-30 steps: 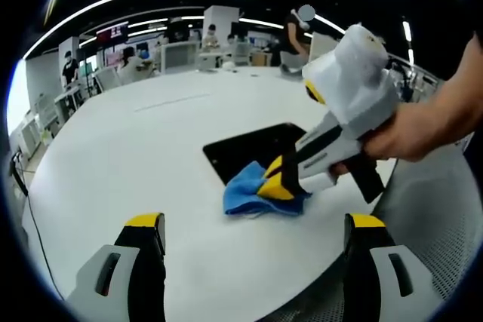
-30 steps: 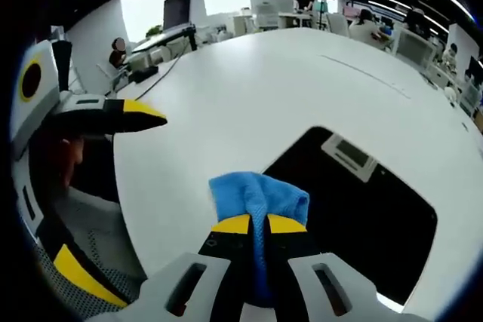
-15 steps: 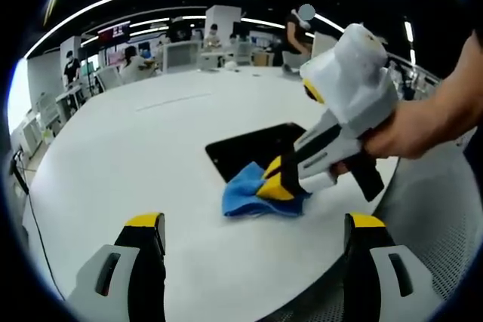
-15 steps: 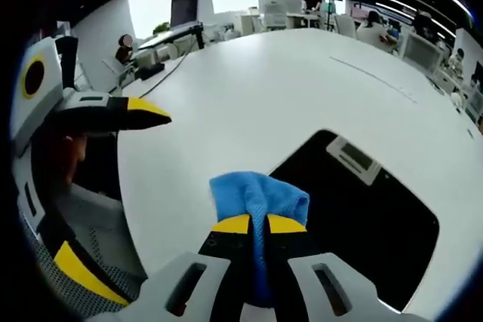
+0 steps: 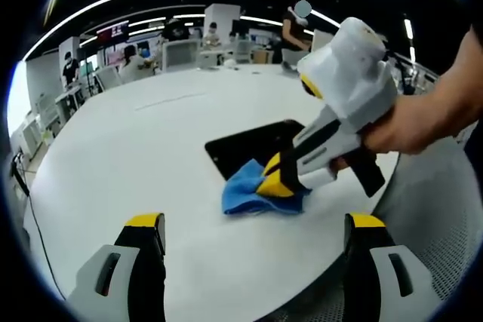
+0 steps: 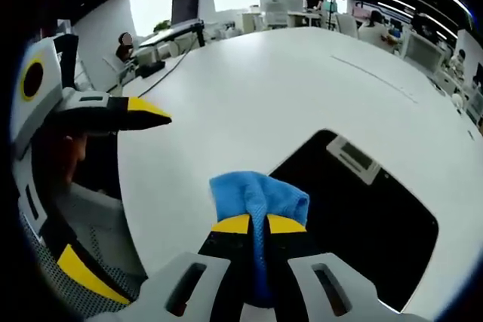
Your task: Wipe the mirror surface with the cleaning cloth until all visible marks leave the cleaned area.
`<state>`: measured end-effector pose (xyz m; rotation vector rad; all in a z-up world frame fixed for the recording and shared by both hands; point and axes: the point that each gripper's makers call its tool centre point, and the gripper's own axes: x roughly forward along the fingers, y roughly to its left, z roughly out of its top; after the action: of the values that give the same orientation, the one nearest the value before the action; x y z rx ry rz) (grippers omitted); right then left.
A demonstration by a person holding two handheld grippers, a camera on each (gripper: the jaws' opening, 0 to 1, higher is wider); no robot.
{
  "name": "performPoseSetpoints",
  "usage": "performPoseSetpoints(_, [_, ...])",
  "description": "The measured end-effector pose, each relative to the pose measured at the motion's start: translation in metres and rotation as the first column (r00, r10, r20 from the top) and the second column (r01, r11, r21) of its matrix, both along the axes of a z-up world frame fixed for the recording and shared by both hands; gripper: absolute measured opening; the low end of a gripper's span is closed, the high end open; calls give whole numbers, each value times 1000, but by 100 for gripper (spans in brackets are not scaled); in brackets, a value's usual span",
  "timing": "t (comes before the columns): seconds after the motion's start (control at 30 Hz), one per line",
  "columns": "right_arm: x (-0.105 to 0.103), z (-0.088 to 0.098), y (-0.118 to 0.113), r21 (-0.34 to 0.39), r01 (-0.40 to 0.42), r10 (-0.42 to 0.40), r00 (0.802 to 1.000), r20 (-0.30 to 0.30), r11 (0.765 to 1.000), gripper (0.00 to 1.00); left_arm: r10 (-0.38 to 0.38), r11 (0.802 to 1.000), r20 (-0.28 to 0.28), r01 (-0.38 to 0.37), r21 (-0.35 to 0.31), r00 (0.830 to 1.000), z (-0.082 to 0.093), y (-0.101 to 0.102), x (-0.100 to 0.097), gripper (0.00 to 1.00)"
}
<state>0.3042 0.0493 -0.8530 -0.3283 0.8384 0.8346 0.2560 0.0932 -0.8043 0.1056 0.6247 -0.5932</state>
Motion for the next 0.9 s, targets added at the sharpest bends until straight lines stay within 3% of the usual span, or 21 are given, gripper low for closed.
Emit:
performPoseSetpoints(0.2, [1, 0, 0, 16, 49, -49, 999, -18, 999, 1, 10, 1000, -4, -10, 3, 1000, 0, 2, 0, 99])
performPoseSetpoints(0.9, [8, 0, 1, -30, 26, -26, 1000, -9, 999, 1, 21, 1000, -3, -21, 3, 1000, 0, 4, 1, 99])
